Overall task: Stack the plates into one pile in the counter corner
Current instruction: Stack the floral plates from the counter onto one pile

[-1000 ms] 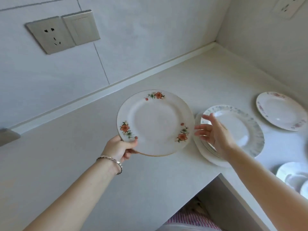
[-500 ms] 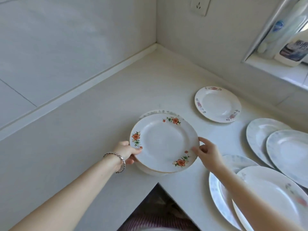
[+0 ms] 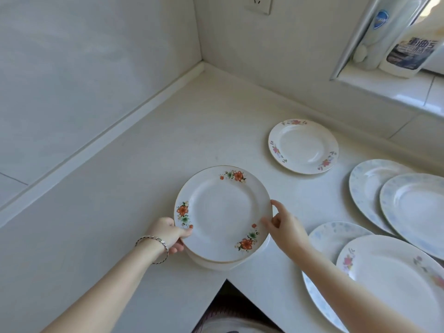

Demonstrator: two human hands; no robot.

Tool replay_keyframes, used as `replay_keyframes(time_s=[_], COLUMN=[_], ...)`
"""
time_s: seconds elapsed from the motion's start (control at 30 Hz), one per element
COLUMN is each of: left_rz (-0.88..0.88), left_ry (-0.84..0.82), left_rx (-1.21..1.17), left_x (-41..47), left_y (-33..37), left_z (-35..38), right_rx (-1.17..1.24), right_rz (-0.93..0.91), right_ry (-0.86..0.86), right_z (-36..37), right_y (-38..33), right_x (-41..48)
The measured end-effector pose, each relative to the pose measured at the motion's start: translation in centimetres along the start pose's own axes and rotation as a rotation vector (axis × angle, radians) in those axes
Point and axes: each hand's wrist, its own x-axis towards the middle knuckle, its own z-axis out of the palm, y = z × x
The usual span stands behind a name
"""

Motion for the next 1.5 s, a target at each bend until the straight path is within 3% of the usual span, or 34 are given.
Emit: replay_keyframes(time_s=[0.2,0.3,0.4,0.6,0.8,0.87,0.97,1.23,1.33,1.5], left_rz=[0.061,0.187,0.198,0.209,0.168,0.154,0.169,0.170,0.173,0.222], left_ry=[0.124,0.196,0.159,0.182,0.257,0.231,0.203,0.124,0.087,0.085], left_rx=[0.159,-0.011,-0.175,-0.109,-0.053,-0.031,0.016,-0.094,-0.147,-0.304], left_x=[0.9,1.8,3.4,4.7,6.4,6.8,6.8,6.8,6.5,5.6], left_y=[-0.4,1.0,2.6,3.9,5.1,5.9,6.5,5.8,5.6,4.9], left_z=[-0.2,0.2,0.3,1.2,1.3,1.1,1.3,0.8,0.6,0.4], right_rx=[0.026,0.140,0.238,0.322,1.035,1.246,1.477,1.472,1.522,1.334], right_rz=[0.054,0.094,0.136,0.128,0.704,0.793,0.776,0.708,0.654,0.522], right_ry=[0.051,0.050,0.002,0.000,0.307,0.322,0.363,0.402,0.312,0.083], right_z=[0.3,0.8,1.4,0.9,-4.7,-6.0,-6.2,-6.5,-7.5,-7.6], right_y=[-1.1,-1.6,-2.0,-0.5,1.7,2.5,3.2,2.9,2.9,2.2], right_x=[0.2,1.0,1.6,2.7,10.6,13.5,16.7,16.3,13.0,6.3])
